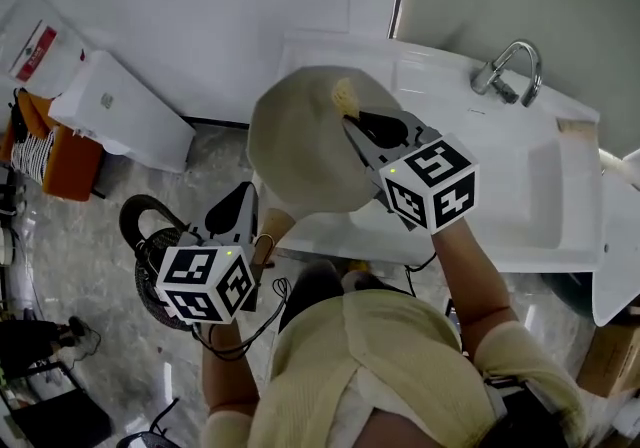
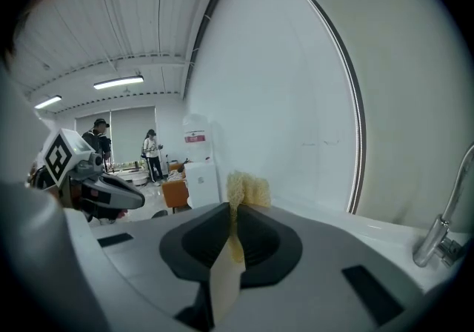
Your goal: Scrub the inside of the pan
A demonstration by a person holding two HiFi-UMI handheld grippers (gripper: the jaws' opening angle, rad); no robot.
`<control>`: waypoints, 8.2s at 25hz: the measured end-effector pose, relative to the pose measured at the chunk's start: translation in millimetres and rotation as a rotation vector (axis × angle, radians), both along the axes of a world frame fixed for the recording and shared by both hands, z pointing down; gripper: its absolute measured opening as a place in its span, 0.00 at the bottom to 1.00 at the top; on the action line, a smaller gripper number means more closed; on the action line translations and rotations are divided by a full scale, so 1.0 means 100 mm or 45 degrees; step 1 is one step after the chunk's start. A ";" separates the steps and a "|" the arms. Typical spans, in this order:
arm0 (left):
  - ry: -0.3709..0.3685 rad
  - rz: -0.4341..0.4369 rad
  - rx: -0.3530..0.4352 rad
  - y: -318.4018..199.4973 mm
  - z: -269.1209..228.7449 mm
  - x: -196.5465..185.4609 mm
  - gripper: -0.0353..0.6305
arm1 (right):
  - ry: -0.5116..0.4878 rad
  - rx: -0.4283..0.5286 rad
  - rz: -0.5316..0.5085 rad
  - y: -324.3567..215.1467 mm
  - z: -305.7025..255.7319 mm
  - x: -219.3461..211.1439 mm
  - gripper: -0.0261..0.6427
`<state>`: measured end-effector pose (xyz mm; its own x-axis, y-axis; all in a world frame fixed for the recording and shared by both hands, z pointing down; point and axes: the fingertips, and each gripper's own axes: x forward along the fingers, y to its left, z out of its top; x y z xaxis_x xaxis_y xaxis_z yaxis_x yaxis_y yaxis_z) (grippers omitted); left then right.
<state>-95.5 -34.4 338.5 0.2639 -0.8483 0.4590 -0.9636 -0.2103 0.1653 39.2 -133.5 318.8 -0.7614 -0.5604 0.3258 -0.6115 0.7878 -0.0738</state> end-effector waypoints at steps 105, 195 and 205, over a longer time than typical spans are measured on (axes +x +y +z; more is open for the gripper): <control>0.080 0.108 -0.264 -1.07 0.90 -0.45 0.21 | 0.826 -0.172 -1.066 0.46 1.55 -1.33 0.11; 0.022 0.125 -0.206 -1.14 0.87 -0.44 0.21 | 1.020 -0.245 -0.709 -0.17 1.83 -1.03 0.11; 0.020 0.126 -0.204 -1.11 0.87 -0.43 0.21 | 0.935 -0.412 -0.798 0.16 1.80 -1.09 0.11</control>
<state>-138.3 -145.8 425.4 0.3504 -0.7341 0.5817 -0.9366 -0.2735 0.2191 -70.3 -117.6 499.3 -0.4386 0.0683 0.8961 -0.0757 0.9908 -0.1126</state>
